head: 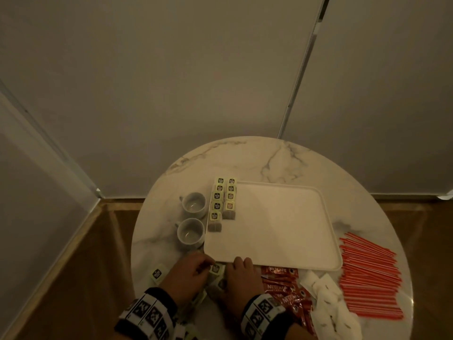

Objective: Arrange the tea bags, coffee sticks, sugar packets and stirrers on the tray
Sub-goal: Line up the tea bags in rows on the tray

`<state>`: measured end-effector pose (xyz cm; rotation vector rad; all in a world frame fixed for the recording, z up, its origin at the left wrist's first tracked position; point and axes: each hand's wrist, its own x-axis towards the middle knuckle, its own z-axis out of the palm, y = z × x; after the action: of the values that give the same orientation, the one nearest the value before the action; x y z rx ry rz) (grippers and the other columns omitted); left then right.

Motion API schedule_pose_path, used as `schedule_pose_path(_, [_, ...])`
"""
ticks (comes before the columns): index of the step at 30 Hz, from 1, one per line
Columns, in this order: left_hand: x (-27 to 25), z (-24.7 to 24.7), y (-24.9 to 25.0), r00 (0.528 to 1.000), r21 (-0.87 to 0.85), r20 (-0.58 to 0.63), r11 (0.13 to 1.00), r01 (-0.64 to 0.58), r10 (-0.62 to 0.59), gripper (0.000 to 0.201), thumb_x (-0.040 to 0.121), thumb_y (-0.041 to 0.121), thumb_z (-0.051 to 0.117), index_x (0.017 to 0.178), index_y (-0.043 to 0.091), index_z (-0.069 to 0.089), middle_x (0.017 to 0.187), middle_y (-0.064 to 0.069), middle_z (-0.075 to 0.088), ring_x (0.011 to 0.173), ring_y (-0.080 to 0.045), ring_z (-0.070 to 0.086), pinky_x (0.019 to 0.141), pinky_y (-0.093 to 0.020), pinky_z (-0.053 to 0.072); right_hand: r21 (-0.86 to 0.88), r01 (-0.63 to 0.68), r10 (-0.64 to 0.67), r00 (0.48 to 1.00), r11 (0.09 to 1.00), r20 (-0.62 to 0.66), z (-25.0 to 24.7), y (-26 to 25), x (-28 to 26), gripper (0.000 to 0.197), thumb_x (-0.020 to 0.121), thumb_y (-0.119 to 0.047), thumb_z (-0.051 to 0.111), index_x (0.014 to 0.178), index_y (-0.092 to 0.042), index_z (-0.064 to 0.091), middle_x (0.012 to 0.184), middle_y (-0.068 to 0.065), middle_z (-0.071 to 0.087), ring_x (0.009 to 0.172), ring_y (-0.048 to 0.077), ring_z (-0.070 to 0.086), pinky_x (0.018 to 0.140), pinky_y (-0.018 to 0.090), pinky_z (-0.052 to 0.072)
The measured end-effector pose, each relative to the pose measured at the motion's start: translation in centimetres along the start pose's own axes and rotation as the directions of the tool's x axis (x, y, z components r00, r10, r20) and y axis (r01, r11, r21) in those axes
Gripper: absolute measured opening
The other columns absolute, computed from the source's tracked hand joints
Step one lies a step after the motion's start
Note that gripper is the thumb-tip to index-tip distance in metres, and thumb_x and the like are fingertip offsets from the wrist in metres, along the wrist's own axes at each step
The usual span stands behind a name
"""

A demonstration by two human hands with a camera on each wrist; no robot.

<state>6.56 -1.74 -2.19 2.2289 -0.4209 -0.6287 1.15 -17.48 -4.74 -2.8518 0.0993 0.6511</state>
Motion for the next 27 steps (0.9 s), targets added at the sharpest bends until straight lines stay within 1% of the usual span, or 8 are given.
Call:
schedule_pose_path(5, [-0.1, 0.1, -1.1, 0.988, 0.188, 0.062, 0.971, -0.151, 0.141, 0.042, 0.077, 0.011, 0.057, 0.112, 0.033, 0.058, 0.12, 0.012, 0.05, 0.114, -0.004, 0.041, 0.1, -0.024, 0.039, 0.145, -0.007, 0.002, 0.999, 0.989, 0.037, -0.4, -0.6, 0.1, 0.051, 0.085, -0.057, 0.052, 0.117, -0.017, 0.054, 0.122, 0.008, 0.052, 0.114, 0.029, 0.042, 0.094, 0.04, 0.039])
schedule_pose_path(8, [-0.7, -0.2, -1.9, 0.988, 0.454, 0.154, 0.887, -0.08, 0.01, 0.063, 0.074, 0.031, 0.054, 0.136, 0.034, 0.042, 0.141, 0.011, 0.03, 0.13, -0.013, 0.023, 0.107, -0.033, 0.033, 0.354, -0.025, 0.011, 0.999, 0.935, 0.041, -1.0, -0.6, 0.1, 0.016, 0.086, -0.042, 0.059, 0.089, -0.026, 0.058, 0.097, -0.002, 0.06, 0.096, 0.021, 0.053, 0.077, 0.026, 0.044])
schedule_pose_path(10, [-1.2, -0.3, -2.3, 0.974, 0.551, 0.211, 0.833, -0.049, -0.083, 0.078, 0.076, 0.039, 0.059, 0.146, 0.035, 0.024, 0.148, 0.008, 0.018, 0.138, -0.019, 0.014, 0.11, -0.039, 0.03, 0.432, -0.049, 0.016, 0.997, 0.901, 0.08, -1.4, -0.6, -0.2, 0.018, 0.087, -0.038, 0.059, 0.074, -0.029, 0.05, 0.082, -0.008, 0.056, 0.086, 0.017, 0.054, 0.07, 0.022, 0.041])
schedule_pose_path(14, [-1.9, 0.3, -3.0, 0.966, 0.501, 0.248, 0.863, -0.068, -0.068, 0.091, 0.08, 0.03, 0.064, 0.151, 0.03, 0.008, 0.15, 0.004, 0.02, 0.137, -0.019, 0.02, 0.113, -0.028, 0.025, 0.458, -0.059, 0.028, 0.997, 0.887, 0.075, -1.4, -0.8, -0.3, 0.019, 0.088, -0.033, 0.056, 0.101, -0.021, 0.062, 0.108, 0.003, 0.065, 0.1, 0.021, 0.06, 0.084, 0.027, 0.045])
schedule_pose_path(18, [-1.3, 1.3, -3.6, 0.986, 0.349, 0.162, 0.937, -0.023, -0.037, 0.073, 0.086, 0.021, 0.059, 0.147, 0.034, 0.022, 0.146, 0.007, 0.033, 0.135, -0.013, 0.032, 0.113, -0.026, 0.027, 0.444, -0.057, 0.044, 0.998, 0.894, 0.041, -1.5, -1.0, -0.4, 0.021, 0.09, -0.02, 0.047, 0.104, -0.014, 0.063, 0.11, 0.008, 0.065, 0.105, 0.024, 0.059, 0.085, 0.026, 0.042])
schedule_pose_path(22, [-0.8, 1.1, -3.0, 0.997, 0.265, 0.078, 0.964, 0.004, -0.026, 0.03, 0.09, 0.028, 0.054, 0.119, 0.034, 0.052, 0.126, 0.005, 0.056, 0.117, -0.013, 0.053, 0.1, -0.029, 0.042, 0.512, -0.045, 0.032, 0.999, 0.858, 0.035, -1.8, -0.5, -0.2, 0.026, 0.092, -0.019, 0.046, 0.068, -0.029, 0.045, 0.076, -0.007, 0.053, 0.083, 0.017, 0.053, 0.073, 0.024, 0.04])
schedule_pose_path(24, [-0.7, 0.8, -2.2, 1.0, 0.183, 0.015, 0.983, 0.02, -0.023, 0.011, 0.089, 0.028, 0.056, 0.1, 0.03, 0.057, 0.107, 0.005, 0.063, 0.101, -0.015, 0.059, 0.091, -0.034, 0.048, 0.569, -0.047, 0.044, 0.999, 0.821, 0.018, -2.2, 0.1, -0.2, 0.027, 0.091, -0.018, 0.048, 0.068, -0.031, 0.045, 0.075, -0.009, 0.051, 0.08, 0.015, 0.053, 0.072, 0.025, 0.041])
schedule_pose_path(27, [-1.0, 0.1, -1.0, 0.995, -0.041, -0.079, 0.998, 0.052, -0.056, 0.014, 0.084, 0.024, 0.063, 0.098, 0.026, 0.064, 0.094, 0.008, 0.067, 0.088, -0.008, 0.063, 0.085, -0.034, 0.053, 0.714, -0.054, 0.067, 0.998, 0.698, 0.011, -3.3, 0.9, -0.1, 0.014, 0.09, -0.016, 0.054, 0.079, -0.022, 0.057, 0.079, -0.003, 0.059, 0.072, 0.011, 0.056, 0.066, 0.026, 0.048])
